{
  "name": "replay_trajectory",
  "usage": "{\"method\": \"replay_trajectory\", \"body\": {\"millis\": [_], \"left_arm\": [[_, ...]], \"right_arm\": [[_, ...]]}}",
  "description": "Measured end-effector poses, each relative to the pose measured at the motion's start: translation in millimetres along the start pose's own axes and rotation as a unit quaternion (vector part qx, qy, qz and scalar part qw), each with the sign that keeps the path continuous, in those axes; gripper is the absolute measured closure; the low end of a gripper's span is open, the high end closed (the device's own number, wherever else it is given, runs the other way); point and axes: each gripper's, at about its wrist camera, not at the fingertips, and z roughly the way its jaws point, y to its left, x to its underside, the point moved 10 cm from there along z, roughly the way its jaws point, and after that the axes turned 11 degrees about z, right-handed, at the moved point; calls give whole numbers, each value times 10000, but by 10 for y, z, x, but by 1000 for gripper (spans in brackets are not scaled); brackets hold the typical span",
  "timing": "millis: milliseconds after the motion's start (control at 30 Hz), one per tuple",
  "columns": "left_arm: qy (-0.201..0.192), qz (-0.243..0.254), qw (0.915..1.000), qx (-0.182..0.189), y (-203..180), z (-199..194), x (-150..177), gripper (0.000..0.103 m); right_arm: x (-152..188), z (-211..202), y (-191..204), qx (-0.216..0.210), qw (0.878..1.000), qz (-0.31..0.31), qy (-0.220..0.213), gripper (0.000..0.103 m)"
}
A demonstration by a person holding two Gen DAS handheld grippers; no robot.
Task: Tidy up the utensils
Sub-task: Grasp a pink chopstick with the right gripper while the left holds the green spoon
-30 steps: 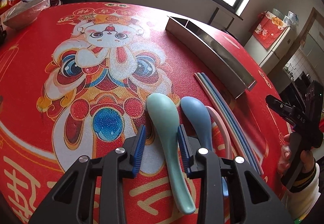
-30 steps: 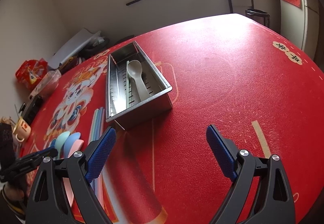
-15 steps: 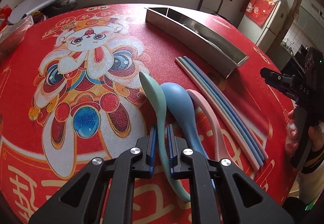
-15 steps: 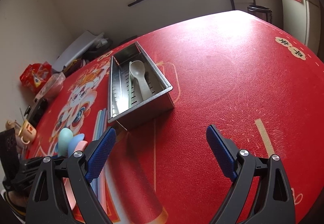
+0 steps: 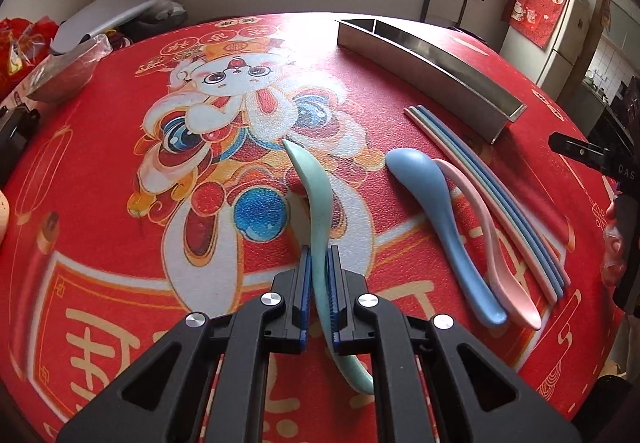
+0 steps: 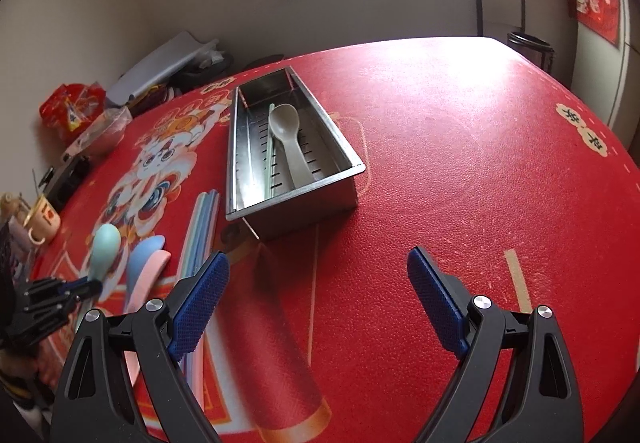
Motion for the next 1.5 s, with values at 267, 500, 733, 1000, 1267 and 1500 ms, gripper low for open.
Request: {"method": "replay_trajectory", "body": {"millis": [267,500,733,1000,1267,1500], "left_arm": [[-173,-25,9998,4,25,16,-13,95],[-191,-14,9998,-10,22,16,0,95],[-241,-191,9993,204,44,9,4,95],[-244,-199,9993,217,50,14,0,94],[-233,-152,9995,163,44,15,-1,94],[-239,-171,9994,182,41,19,-4,94]], "right_arm": [[258,122,443,-70,9947,-947,405,46],[401,276,573,24,9897,-1236,719,65],[437,330,655,88,9866,-1437,761,66],[402,317,529,222,9874,-1364,776,73],[497,325,579,225,9828,-1604,892,83],[562,293,665,-13,9770,-1923,921,96]]}}
